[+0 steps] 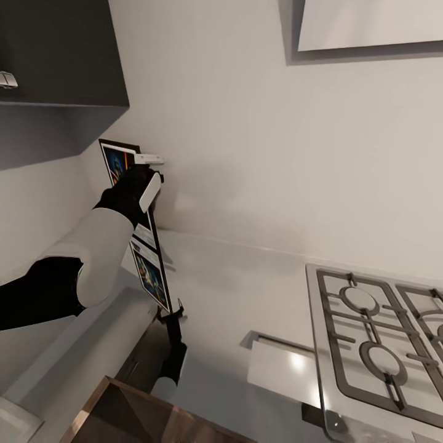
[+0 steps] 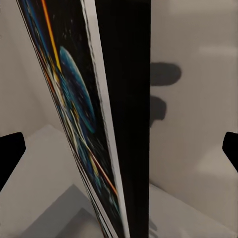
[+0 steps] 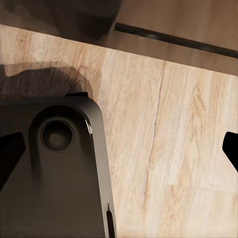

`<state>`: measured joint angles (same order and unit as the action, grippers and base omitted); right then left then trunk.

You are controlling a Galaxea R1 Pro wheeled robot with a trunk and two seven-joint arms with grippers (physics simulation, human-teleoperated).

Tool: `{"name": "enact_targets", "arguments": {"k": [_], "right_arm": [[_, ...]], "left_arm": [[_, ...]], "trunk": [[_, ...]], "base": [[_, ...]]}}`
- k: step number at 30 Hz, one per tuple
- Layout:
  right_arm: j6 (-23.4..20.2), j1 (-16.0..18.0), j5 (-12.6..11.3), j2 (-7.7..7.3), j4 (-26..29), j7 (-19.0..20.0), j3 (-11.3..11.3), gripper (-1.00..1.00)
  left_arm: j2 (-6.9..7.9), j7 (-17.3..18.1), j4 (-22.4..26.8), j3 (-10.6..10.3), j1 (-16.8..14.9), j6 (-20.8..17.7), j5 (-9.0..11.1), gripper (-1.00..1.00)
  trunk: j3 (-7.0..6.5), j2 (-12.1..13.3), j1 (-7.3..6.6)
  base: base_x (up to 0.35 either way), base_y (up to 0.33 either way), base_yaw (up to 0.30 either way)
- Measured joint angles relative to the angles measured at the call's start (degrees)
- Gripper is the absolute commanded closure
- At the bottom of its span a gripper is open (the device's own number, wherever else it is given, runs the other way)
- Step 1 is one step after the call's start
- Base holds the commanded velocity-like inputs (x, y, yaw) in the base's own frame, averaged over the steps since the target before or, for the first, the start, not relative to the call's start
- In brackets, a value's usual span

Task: Pick up the poster from the kitchen countertop and hang it on one of the wall nails in the kitchen.

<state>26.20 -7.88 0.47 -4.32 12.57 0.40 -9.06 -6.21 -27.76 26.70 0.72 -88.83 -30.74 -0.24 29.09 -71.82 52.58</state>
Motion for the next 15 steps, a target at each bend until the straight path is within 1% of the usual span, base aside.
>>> {"name": "enact_targets", "arguments": {"k": [15], "right_arm": [[0.00, 0.00, -0.02, 0.00, 0.00, -0.05, 0.01, -1.00]], "left_arm": [[0.09, -0.06, 1.33, 0.08, 0.00, 0.01, 0.00, -1.00]], "trunk": [[0.21, 0.00, 0.00]], "base": [[0.000, 0.000, 0.000]]}}
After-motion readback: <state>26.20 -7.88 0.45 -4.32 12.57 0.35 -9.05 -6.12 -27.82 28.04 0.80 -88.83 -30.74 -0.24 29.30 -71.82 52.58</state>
